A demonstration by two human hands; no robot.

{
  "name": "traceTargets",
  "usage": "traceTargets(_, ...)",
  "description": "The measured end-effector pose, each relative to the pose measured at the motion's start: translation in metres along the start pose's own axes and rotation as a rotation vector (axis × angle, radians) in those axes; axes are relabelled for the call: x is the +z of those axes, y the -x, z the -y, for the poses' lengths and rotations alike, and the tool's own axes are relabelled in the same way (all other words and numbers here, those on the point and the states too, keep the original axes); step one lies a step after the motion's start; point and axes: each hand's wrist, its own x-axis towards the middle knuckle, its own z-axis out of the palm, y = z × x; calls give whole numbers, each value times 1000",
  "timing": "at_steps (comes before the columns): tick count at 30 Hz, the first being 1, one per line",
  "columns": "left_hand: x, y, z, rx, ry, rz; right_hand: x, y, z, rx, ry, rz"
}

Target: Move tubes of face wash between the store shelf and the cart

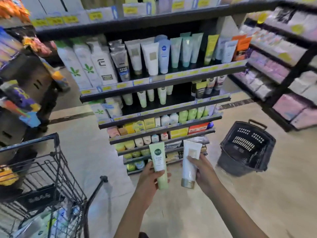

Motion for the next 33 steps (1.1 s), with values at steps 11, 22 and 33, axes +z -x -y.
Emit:
traceTargets(11,50,-67,-20,29,37,6,-10,-67,48,-26,15,-42)
traceTargets(22,62,-132,-62,150,126,-11,72,-137,130,-137,172,198)
traceTargets(33,37,-137,-82,252,241,-121,223,-173,225,-385,505,482)
